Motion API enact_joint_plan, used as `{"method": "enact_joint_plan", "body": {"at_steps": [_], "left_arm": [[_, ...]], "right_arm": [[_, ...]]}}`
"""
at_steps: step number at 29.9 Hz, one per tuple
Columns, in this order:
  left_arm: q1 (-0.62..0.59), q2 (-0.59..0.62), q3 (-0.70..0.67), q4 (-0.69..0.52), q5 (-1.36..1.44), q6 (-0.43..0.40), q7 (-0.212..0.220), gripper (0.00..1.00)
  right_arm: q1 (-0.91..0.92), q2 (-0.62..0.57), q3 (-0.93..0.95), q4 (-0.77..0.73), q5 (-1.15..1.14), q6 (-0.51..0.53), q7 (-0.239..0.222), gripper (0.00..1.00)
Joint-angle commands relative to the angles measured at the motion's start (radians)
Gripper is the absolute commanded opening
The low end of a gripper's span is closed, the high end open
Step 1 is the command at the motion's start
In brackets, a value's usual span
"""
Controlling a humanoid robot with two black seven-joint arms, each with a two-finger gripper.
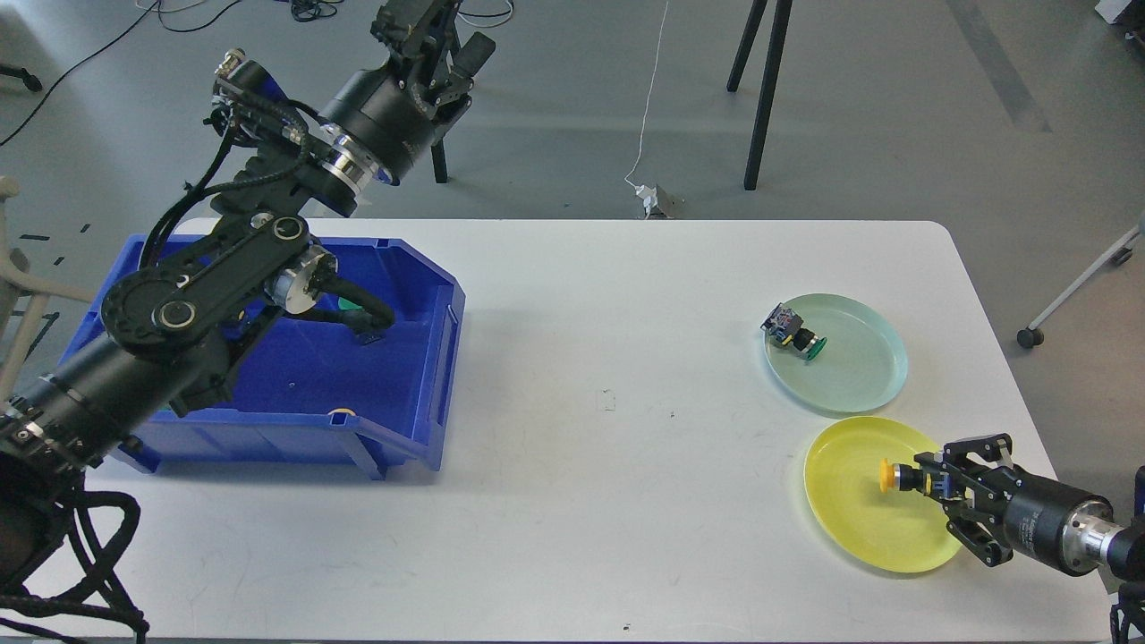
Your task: Pass button and place on color plate
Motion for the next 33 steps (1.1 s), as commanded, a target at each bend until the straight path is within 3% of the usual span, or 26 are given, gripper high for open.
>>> {"method": "enact_joint_plan", "body": {"at_steps": [1,14,21,23,27,33], "left_arm": [[0.0,0.004,0.001,-0.002,0.002,0.0,-0.002,1.0],[-0.001,0.003,-0.006,-0.002,0.002,-0.002,-0.003,1.0],[-0.001,0.027,-0.052,-0.002,-0.005,0.0,0.004,1.0],[0.0,0.029,-0.085,0.0,-0.018,0.0,0.006,1.0],[0.002,0.04,-0.121,0.023,-0.165,-0.017,0.026,1.0],[-0.004,0.03,-0.17,0.149,-0.403,-0.113,0.041,1.0]], "right_arm": [[0.005,0.021,0.002,-0.01,0.002,0.0,-0.014,0.37],[0.006,-0.002,0.028,0.005,0.009,0.022,-0.011,0.53],[-0.001,-0.116,0.233,0.048,0.076,0.175,0.001,0.96],[0.0,-0.14,0.299,0.048,0.161,0.23,0.001,0.96],[0.005,-0.13,0.524,0.034,0.239,0.23,0.007,0.98],[0.11,0.063,0.755,-0.007,0.239,0.23,0.009,0.99]]}}
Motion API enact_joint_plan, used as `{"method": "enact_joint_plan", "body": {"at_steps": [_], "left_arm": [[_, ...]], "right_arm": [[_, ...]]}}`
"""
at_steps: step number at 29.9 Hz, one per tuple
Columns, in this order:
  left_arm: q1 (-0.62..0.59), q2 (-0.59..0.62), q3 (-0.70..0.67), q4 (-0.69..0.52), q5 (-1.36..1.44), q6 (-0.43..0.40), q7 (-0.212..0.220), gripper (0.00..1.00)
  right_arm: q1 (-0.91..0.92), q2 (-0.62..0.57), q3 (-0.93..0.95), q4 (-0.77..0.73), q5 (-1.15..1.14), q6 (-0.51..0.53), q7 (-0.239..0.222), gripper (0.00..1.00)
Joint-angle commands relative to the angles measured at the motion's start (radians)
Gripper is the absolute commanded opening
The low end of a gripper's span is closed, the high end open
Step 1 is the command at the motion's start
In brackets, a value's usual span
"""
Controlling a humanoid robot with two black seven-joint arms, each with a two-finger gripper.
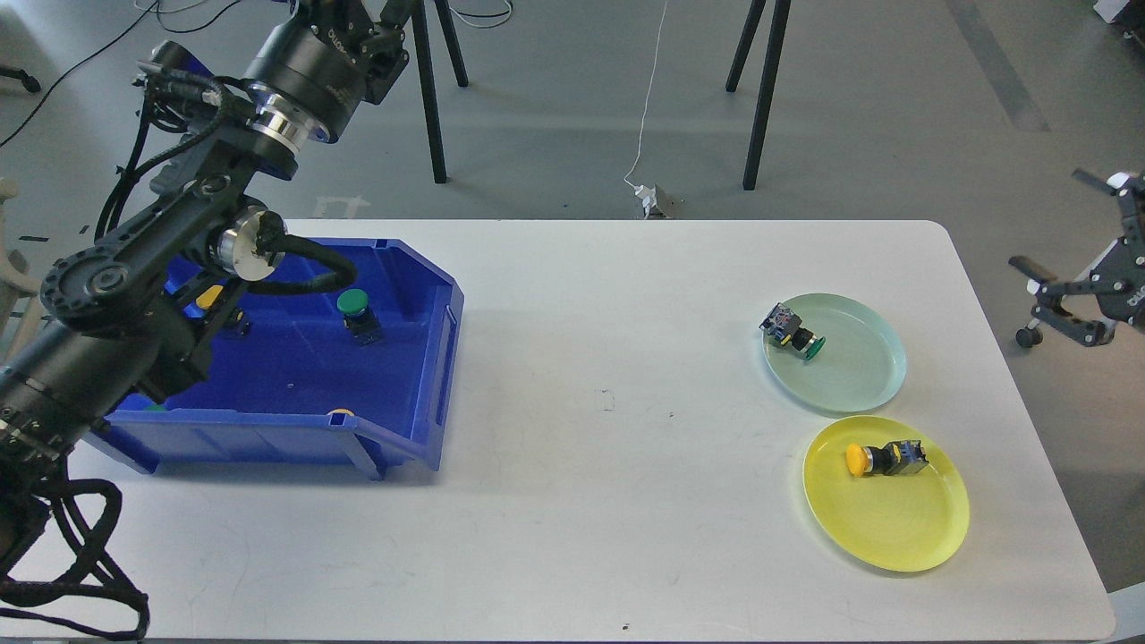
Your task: Pass button and place on color plate
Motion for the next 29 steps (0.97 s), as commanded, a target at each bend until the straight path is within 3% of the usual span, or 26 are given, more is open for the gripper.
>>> {"method": "enact_joint_plan", "body": {"at_steps": [1,6,13,17,21,29], "left_arm": [[-0.004,-0.007,-0.043,0.072,-0.129,-0.054,0.004,1.0],[-0.005,-0.034,-0.057,0.159,-0.235,-0.13,0.011,1.0],[-0.018,-0.059,-0.072,0.29,-0.337,-0.218,0.024,1.0],[-0.042,-0.059,-0.072,0.33,-0.351,-0.227,0.024,1.0],[-0.059,-0.059,-0.072,0.336,-0.351,-0.227,0.027,1.0],[-0.062,-0.059,-0.074,0.333,-0.37,-0.229,0.025,1.0]], "right_arm": [[0.126,0.142,0.076,-0.056,-0.001,0.0,0.0,0.99],[0.309,0.337,0.088,-0.215,0.002,0.0,-0.004,0.99],[0.45,0.468,0.078,-0.424,0.029,0.0,-0.02,0.99],[0.496,0.54,0.076,-0.538,0.082,0.0,-0.044,0.98],[0.524,0.584,0.072,-0.619,0.088,0.0,-0.044,0.99],[0.539,0.575,0.072,-0.608,0.091,0.0,-0.046,0.99]]}}
